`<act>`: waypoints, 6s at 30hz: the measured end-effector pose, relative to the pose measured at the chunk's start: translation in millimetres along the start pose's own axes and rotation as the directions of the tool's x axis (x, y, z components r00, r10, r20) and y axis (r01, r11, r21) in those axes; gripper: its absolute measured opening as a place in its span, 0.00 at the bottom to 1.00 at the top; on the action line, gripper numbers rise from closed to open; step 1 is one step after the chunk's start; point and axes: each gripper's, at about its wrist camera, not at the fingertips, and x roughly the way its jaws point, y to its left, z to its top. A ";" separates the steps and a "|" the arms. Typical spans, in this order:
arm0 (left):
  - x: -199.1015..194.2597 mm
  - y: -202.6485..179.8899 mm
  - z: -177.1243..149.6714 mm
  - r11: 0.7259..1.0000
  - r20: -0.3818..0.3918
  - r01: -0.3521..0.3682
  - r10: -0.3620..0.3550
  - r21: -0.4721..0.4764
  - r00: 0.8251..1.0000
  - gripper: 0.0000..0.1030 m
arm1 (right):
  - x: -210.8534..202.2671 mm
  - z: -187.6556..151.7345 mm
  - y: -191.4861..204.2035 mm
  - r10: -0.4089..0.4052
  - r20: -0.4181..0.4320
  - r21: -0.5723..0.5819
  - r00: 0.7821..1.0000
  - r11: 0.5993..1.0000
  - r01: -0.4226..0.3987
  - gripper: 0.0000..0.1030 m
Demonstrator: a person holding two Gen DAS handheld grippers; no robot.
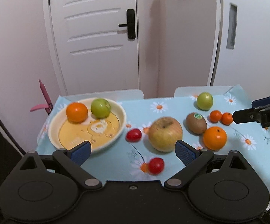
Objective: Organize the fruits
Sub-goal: 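Grasp the red cherry tomato with the left tool while the right tool grasps a mandarin, then release the tomato from the left tool into the bowl while the right tool releases the mandarin, then withdraw both tools from the bowl and move the left tool toward the yellowish apple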
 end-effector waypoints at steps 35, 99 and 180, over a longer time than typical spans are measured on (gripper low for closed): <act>84.9 -42.2 -45.3 1.000 -0.111 -0.019 0.019 0.007 0.994 0.33 | 77.7 -40.3 -20.1 0.081 -0.063 -0.014 0.995 0.997 -0.082 0.91; 35.3 128.0 44.1 1.000 -0.021 -0.005 0.004 -0.016 1.000 0.33 | 69.1 80.8 145.7 0.056 0.025 0.019 0.998 0.998 -0.057 0.72; 39.2 157.7 24.5 0.999 -0.046 -0.045 0.044 -0.030 0.998 0.98 | 137.5 100.6 184.4 0.080 0.014 -0.070 0.997 0.994 -0.078 1.00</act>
